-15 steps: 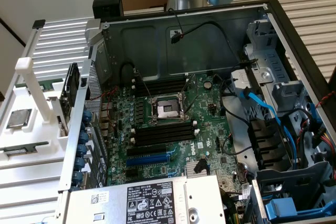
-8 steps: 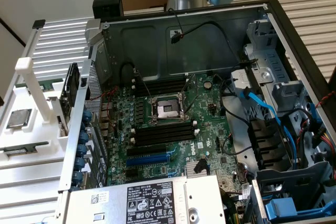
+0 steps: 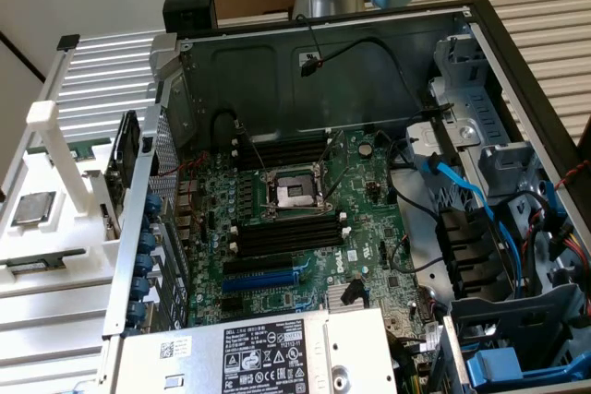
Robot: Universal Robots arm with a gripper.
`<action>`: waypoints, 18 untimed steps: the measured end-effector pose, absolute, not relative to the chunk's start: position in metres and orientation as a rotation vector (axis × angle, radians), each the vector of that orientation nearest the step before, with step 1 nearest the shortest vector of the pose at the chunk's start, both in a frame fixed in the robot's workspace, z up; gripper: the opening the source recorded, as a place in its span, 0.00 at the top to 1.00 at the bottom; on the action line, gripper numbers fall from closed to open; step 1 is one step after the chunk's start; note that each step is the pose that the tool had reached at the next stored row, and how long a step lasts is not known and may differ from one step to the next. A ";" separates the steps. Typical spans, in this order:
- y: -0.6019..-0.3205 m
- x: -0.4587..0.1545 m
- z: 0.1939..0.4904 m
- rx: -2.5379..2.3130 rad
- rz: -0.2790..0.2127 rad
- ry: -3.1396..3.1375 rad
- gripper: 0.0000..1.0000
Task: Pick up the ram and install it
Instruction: 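Pick up the ram and move it above insertion slot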
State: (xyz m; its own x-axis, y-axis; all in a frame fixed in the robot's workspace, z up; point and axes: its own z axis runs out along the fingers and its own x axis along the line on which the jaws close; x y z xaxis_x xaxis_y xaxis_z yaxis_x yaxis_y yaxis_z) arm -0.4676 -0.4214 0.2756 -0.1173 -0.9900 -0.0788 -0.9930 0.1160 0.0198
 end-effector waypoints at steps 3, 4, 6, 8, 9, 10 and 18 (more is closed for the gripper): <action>-0.422 -0.451 0.265 -2.098 0.130 2.299 0.62; -0.422 -0.451 0.265 -2.098 0.130 2.299 0.62; -0.422 -0.451 0.265 -2.098 0.130 2.299 0.62; -0.422 -0.451 0.265 -2.099 0.130 2.298 0.71; -0.422 -0.451 0.265 -2.100 0.130 2.297 0.71; -0.422 -0.451 0.264 -2.100 0.130 2.297 0.71; -0.422 -0.446 0.243 -2.153 0.127 2.254 0.71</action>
State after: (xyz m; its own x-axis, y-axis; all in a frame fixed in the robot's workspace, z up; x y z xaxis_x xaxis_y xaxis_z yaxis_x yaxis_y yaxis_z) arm -0.4461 -0.4220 0.2432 -0.0472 -0.9963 -0.0720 -0.9981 0.0441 0.0441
